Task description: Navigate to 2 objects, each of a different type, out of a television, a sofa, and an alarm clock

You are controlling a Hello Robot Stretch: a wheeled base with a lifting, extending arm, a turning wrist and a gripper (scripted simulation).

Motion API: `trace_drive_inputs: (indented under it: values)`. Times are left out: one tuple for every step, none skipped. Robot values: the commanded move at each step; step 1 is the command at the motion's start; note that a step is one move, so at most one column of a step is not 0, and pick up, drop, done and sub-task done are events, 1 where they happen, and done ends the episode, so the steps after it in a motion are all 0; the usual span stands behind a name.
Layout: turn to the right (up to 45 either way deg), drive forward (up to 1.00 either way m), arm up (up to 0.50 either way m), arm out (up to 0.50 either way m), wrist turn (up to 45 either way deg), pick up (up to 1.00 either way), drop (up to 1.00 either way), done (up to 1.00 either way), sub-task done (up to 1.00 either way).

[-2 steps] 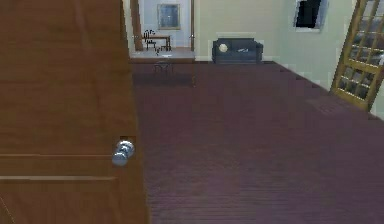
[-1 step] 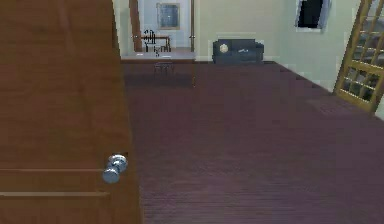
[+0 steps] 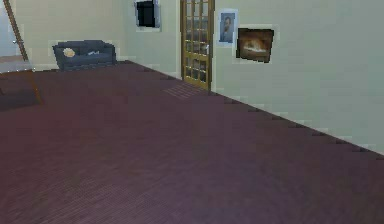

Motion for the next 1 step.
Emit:
trace_drive_inputs:
  values:
    - [0.0,0.45,0.0,0.0,0.0,0.0,0.0,0.0,0.0]
